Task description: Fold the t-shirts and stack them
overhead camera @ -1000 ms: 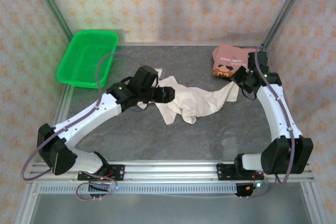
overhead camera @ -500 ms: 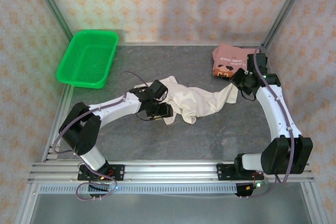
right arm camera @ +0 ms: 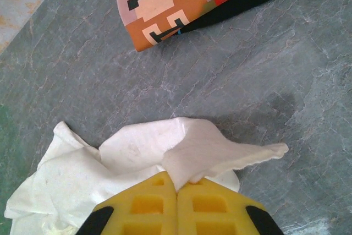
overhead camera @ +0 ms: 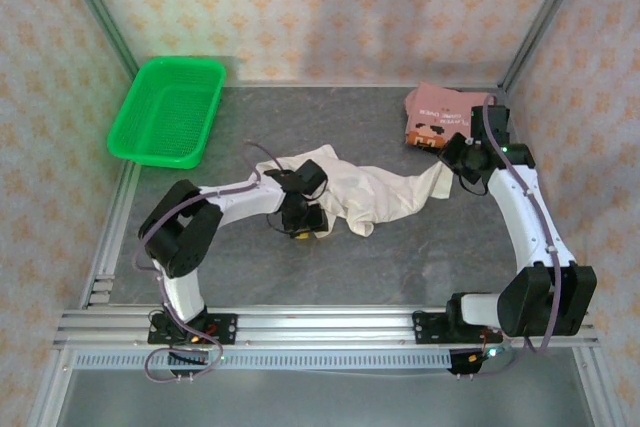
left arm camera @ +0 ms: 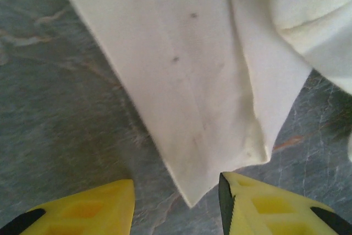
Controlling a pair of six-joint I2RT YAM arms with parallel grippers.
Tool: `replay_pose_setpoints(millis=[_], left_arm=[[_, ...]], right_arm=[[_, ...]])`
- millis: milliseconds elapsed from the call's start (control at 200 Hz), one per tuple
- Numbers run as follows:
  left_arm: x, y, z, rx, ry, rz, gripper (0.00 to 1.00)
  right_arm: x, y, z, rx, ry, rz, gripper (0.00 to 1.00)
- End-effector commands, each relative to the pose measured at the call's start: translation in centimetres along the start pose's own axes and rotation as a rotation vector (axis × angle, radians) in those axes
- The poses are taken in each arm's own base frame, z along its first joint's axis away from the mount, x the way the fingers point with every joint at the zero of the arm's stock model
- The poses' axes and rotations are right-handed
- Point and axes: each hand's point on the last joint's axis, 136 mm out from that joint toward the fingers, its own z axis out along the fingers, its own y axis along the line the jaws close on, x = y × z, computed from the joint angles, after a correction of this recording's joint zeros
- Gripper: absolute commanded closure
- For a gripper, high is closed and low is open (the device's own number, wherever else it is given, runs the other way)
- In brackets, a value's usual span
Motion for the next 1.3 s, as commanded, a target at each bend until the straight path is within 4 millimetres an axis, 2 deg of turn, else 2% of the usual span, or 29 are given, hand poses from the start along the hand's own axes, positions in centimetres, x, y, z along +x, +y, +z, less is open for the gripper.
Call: replay_pose_setpoints(millis=[0, 85, 110, 225, 305, 400, 445, 500, 555, 756, 881, 1016, 1136, 1246, 1296], left_arm=[[-0.4, -1.9, 0.1, 0.026, 0.008, 0.02, 0.55], [-0.7, -2.9, 0.3, 0.037, 0.01, 0.038, 0.56], [-0.6, -2.7, 1.3, 0.019, 0.029, 0.035, 0.56], [-1.2, -3.7, 2.0, 0.028, 0.036, 0.057, 0.6], [-1.1, -4.2, 2.7, 0.024, 0.069, 0.07, 0.69], [-1.0, -3.3, 3.0, -0.012, 0.078, 0.072, 0.85], [-1.2, -2.8, 2.5, -0.02, 0.065, 0.071, 0.92], [-1.8, -2.2, 0.9, -0.029, 0.029, 0.071, 0.99], [-2.8, -1.3, -1.1, -0.043, -0.02, 0.064, 1.0], [-7.1, 1.3, -14.3, -0.057, -0.302, 0.051, 1.0], [-7.8, 2.8, -22.4, -0.037, -0.465, 0.027, 1.0], [-6.8, 4.4, -29.9, -0.002, -0.619, 0.002, 1.0], [-6.1, 5.9, -36.0, 0.015, -0.761, -0.016, 1.0], [-5.6, 5.7, -41.3, 0.063, -0.881, -0.019, 1.0], [-5.3, 5.3, -43.0, 0.074, -0.911, -0.004, 1.0]], right_arm=[[0.0, -0.2, -0.3, -0.008, -0.013, -0.009, 1.0], [0.1, -0.2, -0.2, -0.01, -0.011, -0.008, 1.0], [0.1, -0.2, -0.2, -0.011, -0.012, -0.009, 1.0], [0.3, -0.3, 0.0, -0.013, -0.005, -0.011, 1.0], [0.5, -0.3, 0.2, -0.015, 0.0, -0.008, 1.0], [0.5, -0.4, 0.1, -0.013, -0.001, -0.013, 1.0], [0.4, -0.4, 0.1, -0.01, -0.005, -0.017, 1.0], [0.4, -0.4, 0.1, -0.009, -0.005, -0.02, 1.0], [0.3, -0.2, 0.2, -0.02, -0.005, -0.022, 1.0], [-1.1, 1.9, 0.6, -0.091, -0.016, -0.034, 1.0], [-3.5, 4.4, 0.5, -0.151, -0.04, -0.045, 1.0], [-7.2, 8.2, 0.1, -0.252, -0.098, -0.042, 1.0], [-11.4, 12.7, -1.0, -0.378, -0.157, -0.023, 1.0], [-15.9, 17.8, -3.5, -0.548, -0.241, -0.004, 1.0], [-17.6, 19.5, -4.6, -0.593, -0.267, -0.002, 1.0]])
